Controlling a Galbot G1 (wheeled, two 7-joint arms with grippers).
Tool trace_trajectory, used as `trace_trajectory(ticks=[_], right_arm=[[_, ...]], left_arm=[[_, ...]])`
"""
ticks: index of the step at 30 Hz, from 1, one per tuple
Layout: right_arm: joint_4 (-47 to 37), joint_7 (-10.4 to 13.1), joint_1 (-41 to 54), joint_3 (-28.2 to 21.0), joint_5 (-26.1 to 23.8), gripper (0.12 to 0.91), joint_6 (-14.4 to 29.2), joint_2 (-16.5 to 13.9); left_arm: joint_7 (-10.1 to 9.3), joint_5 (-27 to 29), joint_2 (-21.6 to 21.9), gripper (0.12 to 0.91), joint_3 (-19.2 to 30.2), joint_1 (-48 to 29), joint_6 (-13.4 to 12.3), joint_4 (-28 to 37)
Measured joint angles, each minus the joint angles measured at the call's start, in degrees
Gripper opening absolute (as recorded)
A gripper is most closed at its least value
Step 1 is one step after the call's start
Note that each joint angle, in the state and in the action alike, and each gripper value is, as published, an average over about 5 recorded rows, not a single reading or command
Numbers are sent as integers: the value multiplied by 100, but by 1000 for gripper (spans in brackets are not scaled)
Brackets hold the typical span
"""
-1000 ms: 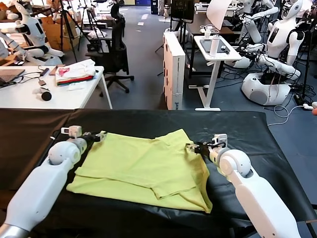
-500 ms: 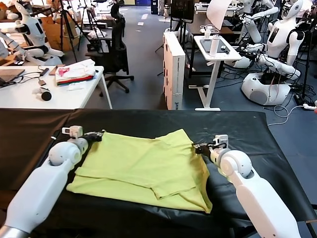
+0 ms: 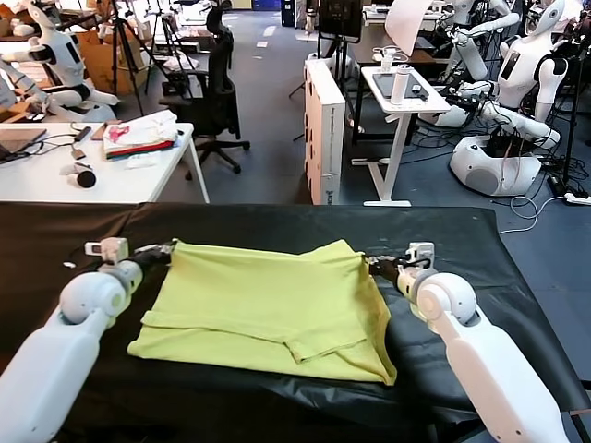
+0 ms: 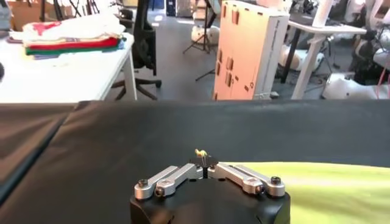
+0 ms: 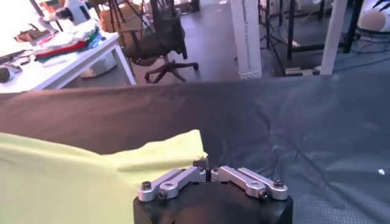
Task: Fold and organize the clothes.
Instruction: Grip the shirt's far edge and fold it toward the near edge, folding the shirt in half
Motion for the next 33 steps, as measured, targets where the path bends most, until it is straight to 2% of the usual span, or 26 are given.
trace_trajectory(ticks=[6,15,22,33], right_arm=[[825,27,-617,291,139,138,-23,-281],[1782,123,-1743,831,84,138,-105,-592],[2078,125,-2279,919,-57,138,-108,-675],[2358,105,-2757,875,-179,138,-109,-692]], left_arm=[[-17,-55,187,148,-423,510,-2,-435],[-47,8,175,148,-818,1227,-7,-1011],[-46,86,54,148,-1148,1979,-126,-1402],[-40,115,-77,148,-1641,2895,-405,-1604]])
